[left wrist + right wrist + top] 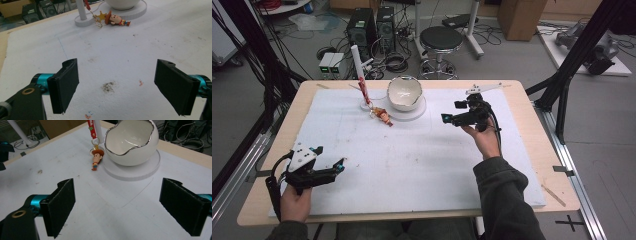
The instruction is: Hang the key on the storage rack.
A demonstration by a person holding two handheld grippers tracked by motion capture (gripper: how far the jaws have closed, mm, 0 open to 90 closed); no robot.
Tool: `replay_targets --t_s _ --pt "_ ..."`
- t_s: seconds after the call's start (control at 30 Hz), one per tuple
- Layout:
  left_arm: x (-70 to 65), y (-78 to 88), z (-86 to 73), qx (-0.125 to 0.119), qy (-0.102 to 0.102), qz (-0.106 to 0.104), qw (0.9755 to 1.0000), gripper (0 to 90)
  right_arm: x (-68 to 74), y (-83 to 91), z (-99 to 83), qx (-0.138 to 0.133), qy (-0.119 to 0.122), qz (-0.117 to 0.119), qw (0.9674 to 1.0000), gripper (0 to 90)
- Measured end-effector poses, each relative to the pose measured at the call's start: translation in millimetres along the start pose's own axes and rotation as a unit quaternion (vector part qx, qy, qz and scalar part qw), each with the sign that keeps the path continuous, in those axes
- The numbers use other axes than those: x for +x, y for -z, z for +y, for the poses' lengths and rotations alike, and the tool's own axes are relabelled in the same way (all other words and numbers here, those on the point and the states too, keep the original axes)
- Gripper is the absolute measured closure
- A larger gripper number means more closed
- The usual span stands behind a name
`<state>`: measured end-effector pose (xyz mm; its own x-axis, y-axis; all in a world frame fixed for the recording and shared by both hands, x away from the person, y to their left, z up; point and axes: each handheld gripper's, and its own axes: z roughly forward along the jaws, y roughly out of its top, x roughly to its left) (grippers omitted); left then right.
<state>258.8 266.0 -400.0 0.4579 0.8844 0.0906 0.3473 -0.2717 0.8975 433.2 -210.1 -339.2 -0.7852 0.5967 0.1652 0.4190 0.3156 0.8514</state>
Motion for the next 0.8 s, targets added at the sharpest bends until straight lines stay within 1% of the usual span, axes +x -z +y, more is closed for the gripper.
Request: replay_targets --t_s 0.13,0.2,0.33,0.5,0.57,0.8 --pt "-0.3 -0.4 0.0 0.0 0.001 0.001 1.0 20.1 0.2 4.0 -4.9 0.001 -0.004 -0.001 1.0 12.6" --pt "-0.3 -0.4 0.1 0.0 0.001 0.0 1.0 20.1 -0.1 5.3 -6.9 0.003 0.0 -0.003 1.0 12.6" --pt "-0.3 -1.3 0.1 0.001 0.003 0.0 1.0 20.1 1.1 8.5 -10.5 0.003 0.001 -0.003 1.0 12.6" --pt "0.7 -1.8 0.5 0.002 0.0 -0.001 1.0 20.1 1.9 12.8 -16.2 0.002 0.002 -0.004 1.0 12.6" --pt "0.4 -2.2 0.3 0.002 0.003 -0.002 1.0 20.1 2.1 14.6 -18.8 0.0 0.006 -0.008 1.0 12.6" --pt "-0.4 -2.6 0.5 0.002 0.004 -0.002 1.0 20.1 4.6 22.5 -27.3 0.0 0.009 -0.012 0.9999 12.6"
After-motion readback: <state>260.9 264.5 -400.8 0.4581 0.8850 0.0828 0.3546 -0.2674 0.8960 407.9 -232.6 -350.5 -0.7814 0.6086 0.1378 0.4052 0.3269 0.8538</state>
